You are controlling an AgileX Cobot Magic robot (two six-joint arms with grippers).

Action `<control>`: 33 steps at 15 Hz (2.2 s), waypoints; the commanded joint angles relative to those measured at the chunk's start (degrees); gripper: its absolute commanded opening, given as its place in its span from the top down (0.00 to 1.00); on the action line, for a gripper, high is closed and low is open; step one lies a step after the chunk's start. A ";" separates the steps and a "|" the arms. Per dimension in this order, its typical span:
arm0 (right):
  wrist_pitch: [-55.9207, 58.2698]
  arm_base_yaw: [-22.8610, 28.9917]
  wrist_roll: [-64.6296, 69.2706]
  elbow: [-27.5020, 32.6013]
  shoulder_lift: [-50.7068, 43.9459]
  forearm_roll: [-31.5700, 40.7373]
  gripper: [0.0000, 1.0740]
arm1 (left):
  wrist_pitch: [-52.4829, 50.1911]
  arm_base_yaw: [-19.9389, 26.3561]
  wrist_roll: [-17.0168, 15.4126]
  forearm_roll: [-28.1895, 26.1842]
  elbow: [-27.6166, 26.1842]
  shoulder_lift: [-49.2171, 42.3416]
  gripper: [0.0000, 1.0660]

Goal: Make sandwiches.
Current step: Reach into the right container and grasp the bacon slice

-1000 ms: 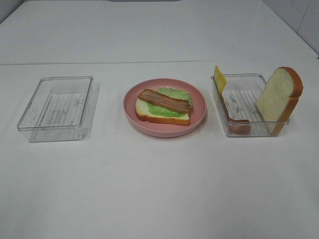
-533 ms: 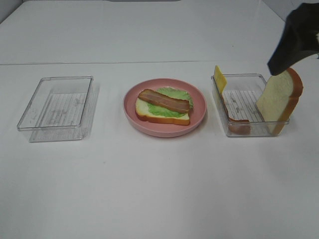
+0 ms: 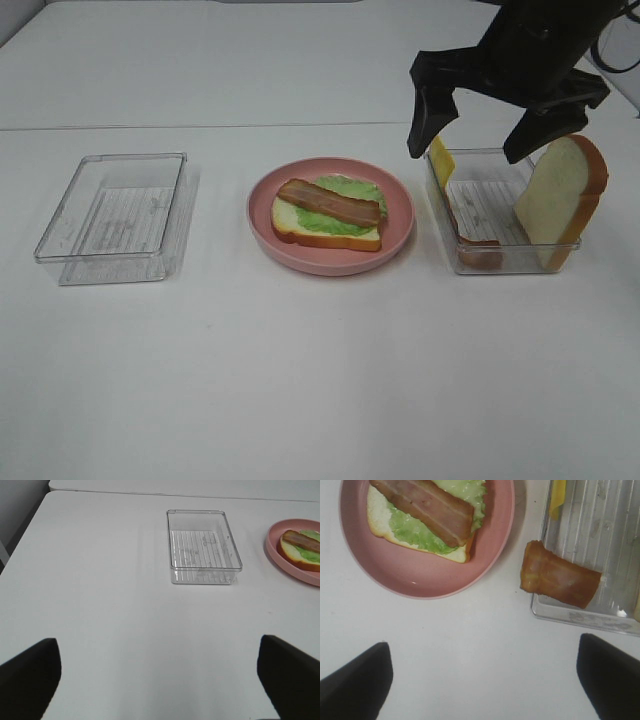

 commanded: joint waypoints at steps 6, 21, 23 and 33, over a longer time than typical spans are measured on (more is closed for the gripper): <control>2.06 -0.17 -2.35 -9.80 15.24 -1.89 0.10 | -0.63 -0.17 0.74 -0.11 0.06 -1.15 0.04; -0.92 -0.17 -2.46 -9.80 20.63 -7.51 0.35 | -0.63 -0.17 0.80 -0.11 0.06 -1.15 0.04; -1.03 -0.17 -2.46 -9.80 20.63 -7.51 0.53 | -0.63 -0.17 0.80 -0.11 0.06 -1.15 0.04; -0.74 -0.17 -2.46 -9.80 20.63 -7.51 0.60 | -0.63 -0.17 0.80 -0.11 0.06 -1.15 0.04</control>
